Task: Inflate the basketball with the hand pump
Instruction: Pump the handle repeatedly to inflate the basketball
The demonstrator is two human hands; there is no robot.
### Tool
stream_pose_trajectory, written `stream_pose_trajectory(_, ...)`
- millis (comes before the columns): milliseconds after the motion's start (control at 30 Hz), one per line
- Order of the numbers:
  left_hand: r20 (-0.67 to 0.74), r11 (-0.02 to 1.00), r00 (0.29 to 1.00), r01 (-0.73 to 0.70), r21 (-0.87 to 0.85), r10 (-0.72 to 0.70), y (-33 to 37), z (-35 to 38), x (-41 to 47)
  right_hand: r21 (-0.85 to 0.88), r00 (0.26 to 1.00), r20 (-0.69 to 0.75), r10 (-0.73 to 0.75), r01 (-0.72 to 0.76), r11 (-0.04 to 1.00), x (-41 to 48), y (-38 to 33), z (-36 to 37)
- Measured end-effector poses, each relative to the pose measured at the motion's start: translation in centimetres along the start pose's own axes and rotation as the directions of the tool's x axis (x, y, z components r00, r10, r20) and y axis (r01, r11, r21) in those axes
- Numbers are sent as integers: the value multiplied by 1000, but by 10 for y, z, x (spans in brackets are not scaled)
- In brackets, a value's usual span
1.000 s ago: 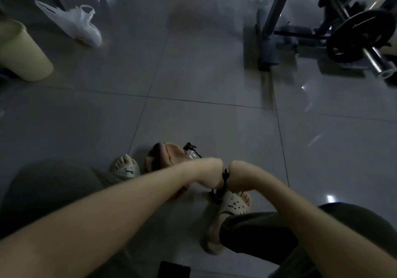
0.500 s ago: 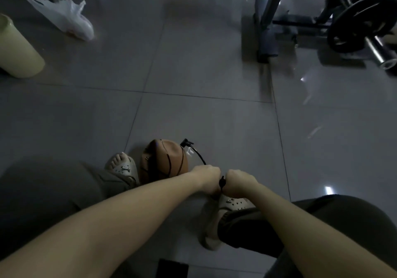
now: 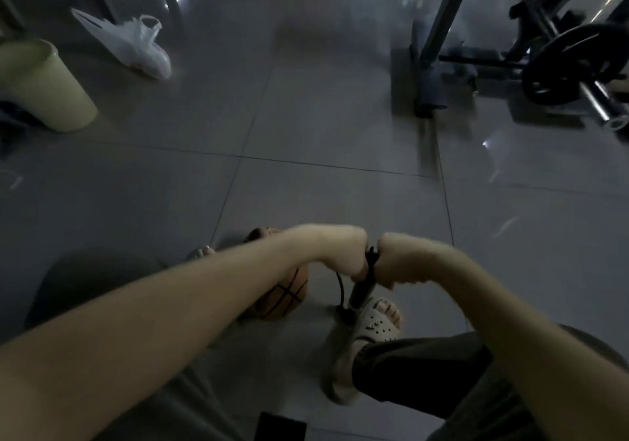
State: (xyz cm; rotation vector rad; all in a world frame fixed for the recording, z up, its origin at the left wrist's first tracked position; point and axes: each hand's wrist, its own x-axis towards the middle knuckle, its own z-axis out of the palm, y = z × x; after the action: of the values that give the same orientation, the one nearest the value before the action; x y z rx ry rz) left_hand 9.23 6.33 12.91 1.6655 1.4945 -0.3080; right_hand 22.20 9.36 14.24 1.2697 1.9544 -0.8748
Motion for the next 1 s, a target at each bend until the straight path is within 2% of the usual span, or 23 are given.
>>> stream_pose_trajectory(67, -4, 1000, 1000, 8, 14, -8, -10, 39, 18, 7, 1000, -20, -2, 2, 1000, 27, 8, 38)
stream_pose_trajectory(200, -123, 998, 992, 10, 57, -3, -29, 77, 49, 18, 995, -97, -3, 4, 1000, 70, 28, 79)
stream_pose_trajectory(500, -106, 999, 994, 38, 23, -35, -39, 93, 77, 40, 995, -102, -6, 11, 999, 96, 40, 93)
stream_pose_trajectory(600, -53, 997, 997, 63, 52, -61, -33, 93, 69, 39, 998, -60, 13, -11, 999, 86, 34, 93)
stream_pose_trajectory(733, 27, 996, 998, 48, 69, -50, -22, 70, 49, 6, 1000, 8, 2, -2, 1000, 58, 21, 68)
stream_pose_trajectory(900, -22, 1000, 1000, 0, 16, 0, 0, -8, 3, 33, 1000, 6, -4, 4, 999, -5, 4, -13)
stream_pose_trajectory(1000, -37, 1000, 999, -11, -20, 10, 6, -38, -11, 22, 999, -29, -19, 19, 1000, -23, -1, -38)
